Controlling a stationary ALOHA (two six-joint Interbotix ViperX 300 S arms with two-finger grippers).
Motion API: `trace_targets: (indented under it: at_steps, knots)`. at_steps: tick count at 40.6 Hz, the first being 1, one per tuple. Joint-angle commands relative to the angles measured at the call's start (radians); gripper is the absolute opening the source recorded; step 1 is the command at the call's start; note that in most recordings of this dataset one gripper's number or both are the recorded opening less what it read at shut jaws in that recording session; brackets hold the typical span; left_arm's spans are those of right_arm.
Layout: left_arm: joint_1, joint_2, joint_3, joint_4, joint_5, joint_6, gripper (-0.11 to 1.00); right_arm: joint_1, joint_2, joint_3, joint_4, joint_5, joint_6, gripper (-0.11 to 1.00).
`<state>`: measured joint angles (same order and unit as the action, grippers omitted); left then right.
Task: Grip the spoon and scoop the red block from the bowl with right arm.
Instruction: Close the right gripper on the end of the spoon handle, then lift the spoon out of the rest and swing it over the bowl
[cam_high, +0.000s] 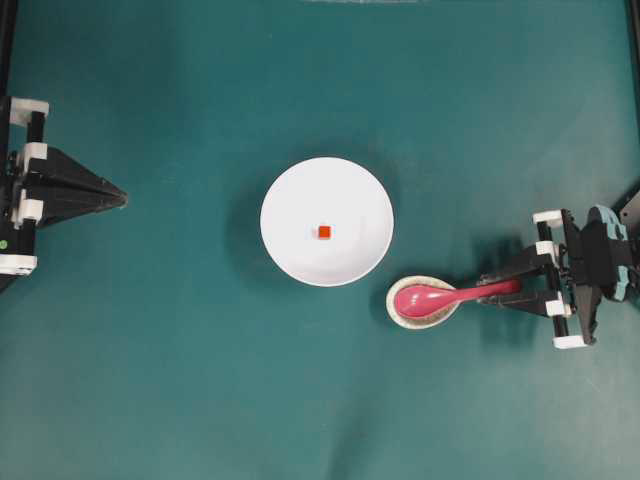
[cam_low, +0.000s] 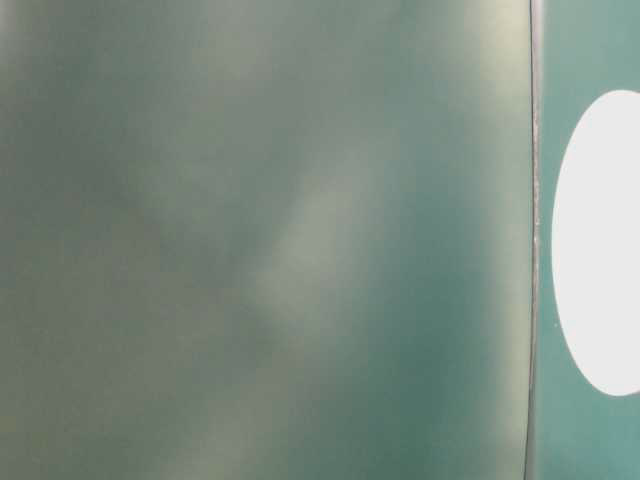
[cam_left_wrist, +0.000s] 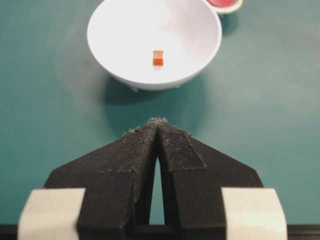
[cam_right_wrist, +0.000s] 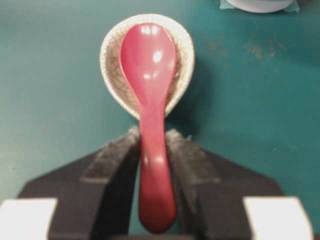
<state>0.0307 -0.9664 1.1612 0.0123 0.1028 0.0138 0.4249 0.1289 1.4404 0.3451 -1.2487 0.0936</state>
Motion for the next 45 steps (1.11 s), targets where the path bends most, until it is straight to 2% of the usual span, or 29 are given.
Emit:
trace_targets:
  at_steps: [1,8,20,26,31,45]
  knots:
    - [0.003,0.008,-0.023,0.003,-0.005,0.000,0.00,0.005,-0.017,-0.002,0.005,-0.002,-0.002,0.30]
    - [0.003,0.008,-0.023,0.003,-0.005,0.000,0.00,0.005,-0.017,-0.002,0.005,0.006,-0.009,0.25]
    - [0.003,0.009,-0.023,0.003,-0.005,0.000,0.00,0.005,-0.028,-0.002,0.005,0.006,-0.017,0.24]
    - [0.003,0.008,-0.025,0.003,-0.005,0.000,0.00,0.002,-0.080,0.000,0.005,0.015,-0.017,0.24]
    - [0.006,0.008,-0.025,0.003,-0.005,0.000,0.00,-0.009,-0.147,-0.002,0.005,0.080,-0.020,0.24]
    - [0.020,0.008,-0.025,0.003,-0.006,-0.002,0.00,-0.061,-0.407,-0.052,0.005,0.382,-0.064,0.24]
